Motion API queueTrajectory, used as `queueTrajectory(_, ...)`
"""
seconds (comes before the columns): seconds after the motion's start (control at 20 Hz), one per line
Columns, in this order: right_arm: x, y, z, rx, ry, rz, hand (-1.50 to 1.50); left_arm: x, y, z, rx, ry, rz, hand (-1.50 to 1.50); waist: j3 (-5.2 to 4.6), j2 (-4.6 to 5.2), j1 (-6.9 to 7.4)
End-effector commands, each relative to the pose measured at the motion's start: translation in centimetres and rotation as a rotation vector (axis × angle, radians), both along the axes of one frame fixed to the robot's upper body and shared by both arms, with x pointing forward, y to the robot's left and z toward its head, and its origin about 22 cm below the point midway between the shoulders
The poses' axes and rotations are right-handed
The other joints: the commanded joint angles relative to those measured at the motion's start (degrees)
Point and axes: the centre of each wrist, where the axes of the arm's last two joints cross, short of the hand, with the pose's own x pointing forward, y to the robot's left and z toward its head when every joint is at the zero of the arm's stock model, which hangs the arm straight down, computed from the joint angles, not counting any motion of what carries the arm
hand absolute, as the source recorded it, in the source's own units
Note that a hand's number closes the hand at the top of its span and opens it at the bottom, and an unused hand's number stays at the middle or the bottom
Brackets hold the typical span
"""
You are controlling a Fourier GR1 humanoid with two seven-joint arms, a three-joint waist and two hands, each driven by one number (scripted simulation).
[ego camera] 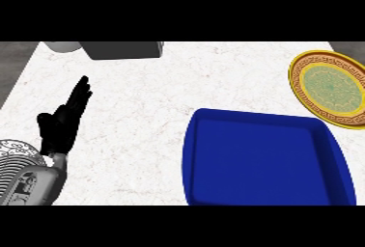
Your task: Pick the cupcake from the tray and place it in the plate
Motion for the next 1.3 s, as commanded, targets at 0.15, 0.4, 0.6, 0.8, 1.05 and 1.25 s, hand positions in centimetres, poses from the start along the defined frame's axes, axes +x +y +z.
queueTrajectory(0.15,-1.8,-8.1,1.0,0.173,0.005,0.144,1.50,1.1,-1.8,1.7,0.005,-0.019,-0.084,0.00,-0.23,1.17,4.43)
queueTrajectory(0.4,1.5,-8.4,0.6,0.207,0.056,0.209,1.50,1.9,-3.0,1.1,0.009,-0.027,-0.113,0.00,-0.45,1.25,5.69)
queueTrajectory(0.6,3.3,-7.3,-2.6,0.189,0.120,0.225,1.50,2.2,-3.4,0.6,0.010,-0.023,-0.102,0.00,-0.43,1.34,5.82)
queueTrajectory(0.8,5.5,-5.3,-4.0,0.020,0.180,0.171,1.50,2.1,-4.3,1.0,0.011,-0.033,-0.129,0.00,-0.39,1.59,6.89)
queueTrajectory(1.05,7.5,-2.4,-7.8,0.110,0.304,0.116,1.50,2.7,-3.3,1.5,0.016,-0.015,-0.115,0.00,-0.40,1.47,6.30)
queueTrajectory(1.25,7.8,-1.4,-9.7,0.229,0.356,0.119,-1.50,0.9,-4.2,1.0,0.009,-0.024,-0.142,0.00,-0.31,1.33,7.06)
